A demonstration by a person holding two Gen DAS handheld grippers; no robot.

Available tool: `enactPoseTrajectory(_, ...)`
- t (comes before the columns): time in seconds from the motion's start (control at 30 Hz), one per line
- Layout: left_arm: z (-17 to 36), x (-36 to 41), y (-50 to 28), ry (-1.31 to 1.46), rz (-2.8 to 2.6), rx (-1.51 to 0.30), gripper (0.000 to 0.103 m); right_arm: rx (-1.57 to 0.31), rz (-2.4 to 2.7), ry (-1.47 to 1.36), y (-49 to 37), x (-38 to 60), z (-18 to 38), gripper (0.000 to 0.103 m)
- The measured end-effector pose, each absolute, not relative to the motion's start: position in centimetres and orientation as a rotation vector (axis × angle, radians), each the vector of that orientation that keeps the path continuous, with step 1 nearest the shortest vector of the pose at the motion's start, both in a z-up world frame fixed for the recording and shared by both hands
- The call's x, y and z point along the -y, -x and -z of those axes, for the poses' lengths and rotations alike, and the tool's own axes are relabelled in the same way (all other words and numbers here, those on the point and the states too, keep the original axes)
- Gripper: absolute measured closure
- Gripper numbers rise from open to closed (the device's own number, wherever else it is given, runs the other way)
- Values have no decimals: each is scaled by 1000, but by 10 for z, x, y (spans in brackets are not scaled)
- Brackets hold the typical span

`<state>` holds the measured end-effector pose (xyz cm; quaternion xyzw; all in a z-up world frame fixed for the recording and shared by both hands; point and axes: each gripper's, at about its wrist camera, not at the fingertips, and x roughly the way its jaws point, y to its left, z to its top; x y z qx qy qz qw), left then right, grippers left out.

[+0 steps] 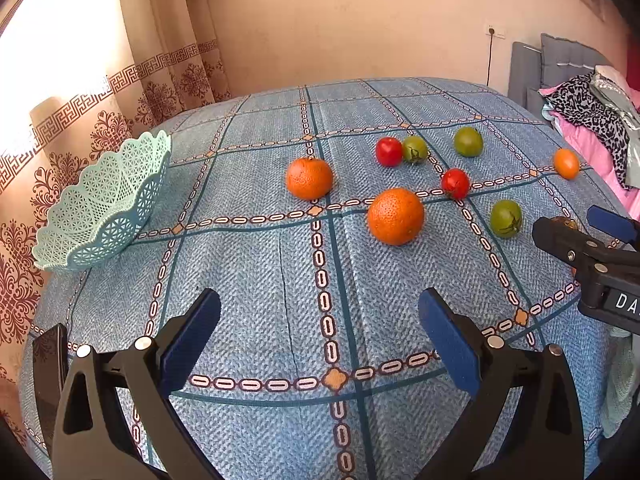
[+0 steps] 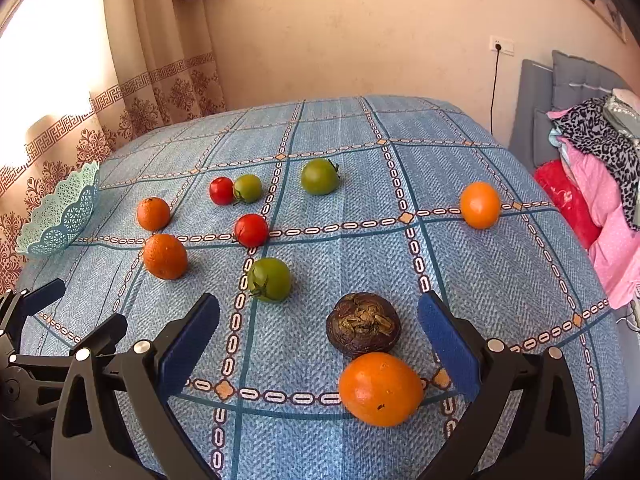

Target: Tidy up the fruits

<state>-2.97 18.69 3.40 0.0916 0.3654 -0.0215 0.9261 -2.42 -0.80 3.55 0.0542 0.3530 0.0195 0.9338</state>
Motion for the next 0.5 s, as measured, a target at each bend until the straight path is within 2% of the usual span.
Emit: enactPoseTrajectory(0.5,-84,-180,53,-185,68,-644,3,-592,-49,-117,50,11,-76,5)
